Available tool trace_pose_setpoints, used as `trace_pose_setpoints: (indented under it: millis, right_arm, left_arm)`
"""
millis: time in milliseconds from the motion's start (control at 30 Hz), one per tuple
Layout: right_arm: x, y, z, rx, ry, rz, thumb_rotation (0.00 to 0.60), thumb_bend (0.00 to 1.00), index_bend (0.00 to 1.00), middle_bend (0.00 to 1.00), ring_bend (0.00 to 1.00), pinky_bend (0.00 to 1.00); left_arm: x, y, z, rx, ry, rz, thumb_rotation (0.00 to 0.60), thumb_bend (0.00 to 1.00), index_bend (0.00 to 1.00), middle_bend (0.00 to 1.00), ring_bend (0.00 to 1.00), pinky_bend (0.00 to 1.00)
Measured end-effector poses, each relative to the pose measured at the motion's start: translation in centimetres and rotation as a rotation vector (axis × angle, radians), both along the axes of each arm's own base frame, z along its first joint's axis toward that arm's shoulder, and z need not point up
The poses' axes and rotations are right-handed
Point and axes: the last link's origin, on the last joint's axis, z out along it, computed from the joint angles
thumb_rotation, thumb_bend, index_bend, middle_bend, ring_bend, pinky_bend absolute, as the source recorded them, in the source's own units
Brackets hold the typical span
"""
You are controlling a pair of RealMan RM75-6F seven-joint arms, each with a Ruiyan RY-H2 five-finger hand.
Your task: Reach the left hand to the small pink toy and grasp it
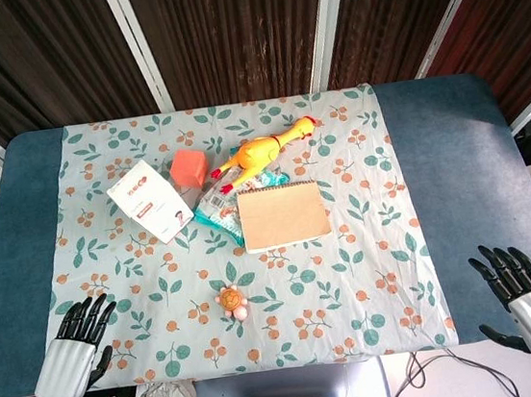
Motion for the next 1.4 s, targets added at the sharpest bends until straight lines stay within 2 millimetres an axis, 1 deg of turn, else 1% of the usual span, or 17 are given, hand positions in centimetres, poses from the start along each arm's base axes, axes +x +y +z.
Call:
trace_pose_setpoints:
  millis: [100, 167, 200, 233, 300, 333, 400, 467, 533, 633, 700, 800, 1000, 1100, 1200, 1300, 1400]
  right_arm:
    - [0.1, 0.1, 0.1, -0.004, -0.006, 0.006, 0.6, 0.12, 0.0, 0.0, 0.0, 0.0]
    - [0.1, 0.2, 0.2, -0.005, -0.011, 0.008, 0.6, 0.12, 0.0, 0.0, 0.0, 0.0]
    - [0.1, 0.2, 0.2, -0.005, -0.014, 0.009, 0.6, 0.12, 0.0, 0.0, 0.0, 0.0]
    - [0.2, 0.1, 0.2, -0.006, -0.018, 0.01, 0.6, 0.12, 0.0, 0.0, 0.0, 0.0]
    - [0.1, 0.0, 0.1, -0.004, -0.019, 0.012, 0.6, 0.12, 0.0, 0.0, 0.0, 0.0]
    - [0.1, 0.0, 0.1, 0.0, -0.018, 0.011, 0.6, 0.12, 0.0, 0.0, 0.0, 0.0]
    - [0.1, -0.2, -0.1, 0.011, -0.018, 0.012, 0.6, 0.12, 0.0, 0.0, 0.0, 0.0]
    - [0.2, -0.3, -0.3, 0.021, -0.02, 0.013, 0.6, 0.12, 0.0, 0.0, 0.0, 0.0]
    - [0.2, -0.5, -0.4, 0.028, -0.023, 0.011, 0.6, 0.12, 0.0, 0.0, 0.0, 0.0]
    - [0.2, -0.7, -0.2, 0.027, -0.029, 0.009, 0.6, 0.12, 0.0, 0.0, 0.0, 0.0]
    - [0.2, -0.7, -0.1, 0.025, -0.033, 0.008, 0.6, 0.12, 0.0, 0.0, 0.0, 0.0]
    - [0.2, -0.7, 0.0, 0.025, -0.039, 0.01, 0.6, 0.12, 0.0, 0.0, 0.0, 0.0]
    - [0.2, -0.6, 0.1, 0.033, -0.041, 0.015, 0.6, 0.12, 0.0, 0.0, 0.0, 0.0]
    - [0.2, -0.5, 0.2, 0.034, -0.044, 0.019, 0.6, 0.12, 0.0, 0.0, 0.0, 0.0]
    - [0.2, -0.4, 0.3, 0.032, -0.05, 0.021, 0.6, 0.12, 0.0, 0.0, 0.0, 0.0]
    - [0.2, -0.4, 0.6, 0.028, -0.057, 0.021, 0.6, 0.12, 0.0, 0.0, 0.0, 0.0]
    - [0.1, -0.4, 0.9, 0.021, -0.063, 0.023, 0.6, 0.12, 0.0, 0.0, 0.0, 0.0]
  left_arm:
    - [0.0, 0.0, -0.5, -0.019, 0.005, 0.0, 0.6, 0.45, 0.01, 0.0, 0.03, 0.13]
    - [0.2, 0.1, -1.1, -0.033, 0.013, -0.008, 0.6, 0.45, 0.0, 0.0, 0.1, 0.22]
    - [0.4, 0.2, -1.6, -0.044, 0.018, -0.022, 0.6, 0.45, 0.0, 0.01, 0.2, 0.33]
    - [0.7, 0.3, -2.1, -0.054, 0.018, -0.037, 0.6, 0.45, 0.01, 0.02, 0.32, 0.46]
    - [1.6, 0.7, -3.4, -0.087, 0.01, -0.087, 0.6, 0.45, 0.05, 0.06, 0.51, 0.63]
    - [2.1, 1.0, -4.0, -0.102, 0.005, -0.109, 0.6, 0.45, 0.07, 0.08, 0.56, 0.67]
    - [3.2, 2.0, -5.6, -0.13, 0.002, -0.154, 0.6, 0.45, 0.07, 0.09, 0.6, 0.7]
    - [4.2, 2.9, -6.8, -0.143, 0.012, -0.178, 0.6, 0.44, 0.08, 0.09, 0.65, 0.75]
    - [5.1, 4.1, -7.9, -0.162, 0.02, -0.187, 0.6, 0.45, 0.08, 0.09, 0.72, 0.81]
    - [6.4, 5.7, -9.3, -0.189, 0.038, -0.186, 0.6, 0.45, 0.05, 0.09, 0.82, 0.9]
    - [7.3, 6.6, -10.1, -0.194, 0.06, -0.185, 0.6, 0.45, 0.03, 0.1, 0.85, 0.93]
    - [8.8, 7.4, -11.3, -0.211, 0.087, -0.192, 0.6, 0.45, 0.05, 0.13, 0.89, 0.96]
    - [11.3, 7.6, -13.5, -0.234, 0.124, -0.233, 0.6, 0.45, 0.11, 0.14, 0.91, 0.98]
    - [12.3, 7.6, -14.7, -0.246, 0.136, -0.246, 0.6, 0.45, 0.13, 0.14, 0.91, 0.99]
    - [12.7, 7.8, -15.8, -0.256, 0.158, -0.254, 0.6, 0.45, 0.15, 0.16, 0.91, 0.99]
    - [12.8, 8.0, -16.2, -0.247, 0.175, -0.261, 0.6, 0.45, 0.23, 0.22, 0.91, 0.99]
    - [12.7, 8.3, -16.3, -0.228, 0.178, -0.269, 0.6, 0.45, 0.34, 0.31, 0.91, 0.99]
